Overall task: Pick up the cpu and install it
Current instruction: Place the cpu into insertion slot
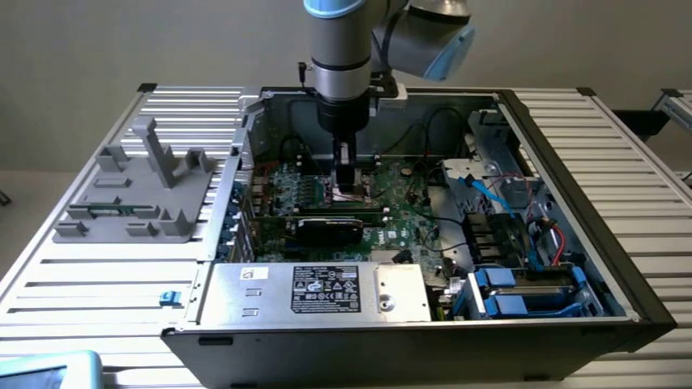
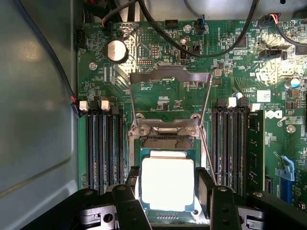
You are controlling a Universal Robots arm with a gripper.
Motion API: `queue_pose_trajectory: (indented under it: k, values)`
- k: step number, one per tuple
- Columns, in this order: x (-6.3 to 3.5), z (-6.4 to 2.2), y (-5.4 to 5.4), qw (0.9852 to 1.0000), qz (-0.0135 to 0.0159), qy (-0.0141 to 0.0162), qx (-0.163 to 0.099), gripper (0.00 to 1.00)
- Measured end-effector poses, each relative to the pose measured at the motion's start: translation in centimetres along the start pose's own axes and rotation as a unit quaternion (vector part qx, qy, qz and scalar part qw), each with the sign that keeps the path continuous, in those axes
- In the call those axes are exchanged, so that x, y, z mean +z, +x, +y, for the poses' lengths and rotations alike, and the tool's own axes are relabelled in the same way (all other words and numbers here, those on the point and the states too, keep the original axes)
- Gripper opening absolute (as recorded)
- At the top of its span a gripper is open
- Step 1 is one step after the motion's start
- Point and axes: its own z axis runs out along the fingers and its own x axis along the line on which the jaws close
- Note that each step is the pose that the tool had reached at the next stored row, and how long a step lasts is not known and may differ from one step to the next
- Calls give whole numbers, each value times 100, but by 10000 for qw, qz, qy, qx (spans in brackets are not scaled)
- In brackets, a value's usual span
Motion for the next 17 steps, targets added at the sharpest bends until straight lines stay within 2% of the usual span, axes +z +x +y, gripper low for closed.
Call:
queue_pose_trajectory:
  k: [9, 12, 17]
  values:
    - [19, -1, -5, 10000, 8, 1, 1, 56]
    - [37, -2, -6, 10000, 32, 0, 2, 56]
    - [59, -4, -11, 10000, 38, 1, 3, 56]
